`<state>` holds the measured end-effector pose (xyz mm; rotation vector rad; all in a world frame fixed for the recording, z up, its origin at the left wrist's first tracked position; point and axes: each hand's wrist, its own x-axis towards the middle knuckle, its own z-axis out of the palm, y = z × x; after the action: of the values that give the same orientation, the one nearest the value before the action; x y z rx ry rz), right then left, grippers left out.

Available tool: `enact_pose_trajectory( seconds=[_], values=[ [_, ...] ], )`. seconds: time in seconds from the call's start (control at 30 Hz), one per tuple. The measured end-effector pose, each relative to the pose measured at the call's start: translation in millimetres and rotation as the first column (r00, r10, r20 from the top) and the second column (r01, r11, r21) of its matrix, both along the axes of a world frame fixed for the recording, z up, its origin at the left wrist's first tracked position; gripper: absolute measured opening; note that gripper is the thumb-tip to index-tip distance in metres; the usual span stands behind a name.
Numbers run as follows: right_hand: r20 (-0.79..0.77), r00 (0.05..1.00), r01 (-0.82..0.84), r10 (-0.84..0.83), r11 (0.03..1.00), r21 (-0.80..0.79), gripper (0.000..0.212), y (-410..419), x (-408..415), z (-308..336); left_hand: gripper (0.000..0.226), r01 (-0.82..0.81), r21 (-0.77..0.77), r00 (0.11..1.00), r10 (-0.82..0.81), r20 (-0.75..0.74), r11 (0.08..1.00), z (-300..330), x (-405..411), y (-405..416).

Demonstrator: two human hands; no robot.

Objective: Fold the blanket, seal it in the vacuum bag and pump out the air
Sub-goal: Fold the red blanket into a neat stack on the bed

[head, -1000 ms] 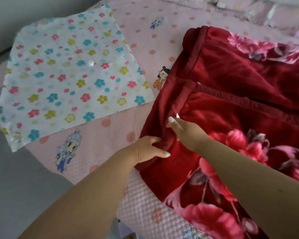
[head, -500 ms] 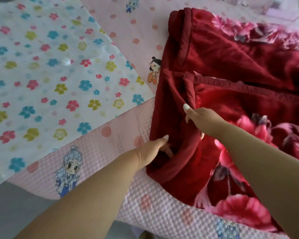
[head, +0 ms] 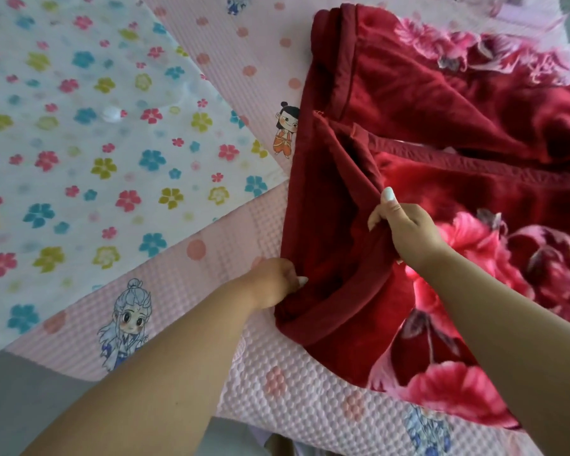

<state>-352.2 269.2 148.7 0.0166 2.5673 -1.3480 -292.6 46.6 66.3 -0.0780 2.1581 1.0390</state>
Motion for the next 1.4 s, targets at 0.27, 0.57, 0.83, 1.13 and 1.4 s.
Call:
enact_pose_trajectory(
  seconds=[0.27,0.57,0.83,1.13,1.4],
  values=[
    [-0.058,0.979,0.181,-0.198,0.96,-0.214,0.073,-21,-18,0,0.06,-0.14,0.501,0.985,0.07,0.156,0.854,32,52,14],
    [0.078,0.994,0.077,-0.071,0.994,-0.075,0.073,-60,-41,-2,0.052,-0.026,0.243,0.999,0.036,-0.037,0.97,32,72,-16],
    [0.229,0.973,0.016,-0.017,1.0,0.004,0.08,-80,-36,-21,0.049,-0.119,0.427,0.986,0.056,0.157,0.896,34,79,-15],
    [0.456,0.873,-0.13,0.175,0.983,-0.129,0.062,-84,-10,-73,0.053,-0.141,0.102,0.957,0.109,0.269,0.985,10,65,-25],
    [0.356,0.924,-0.082,0.137,0.983,-0.167,0.063,-59,-37,-58,0.049,-0.356,0.058,0.933,0.358,-0.023,0.932,6,5,-3]
  ],
)
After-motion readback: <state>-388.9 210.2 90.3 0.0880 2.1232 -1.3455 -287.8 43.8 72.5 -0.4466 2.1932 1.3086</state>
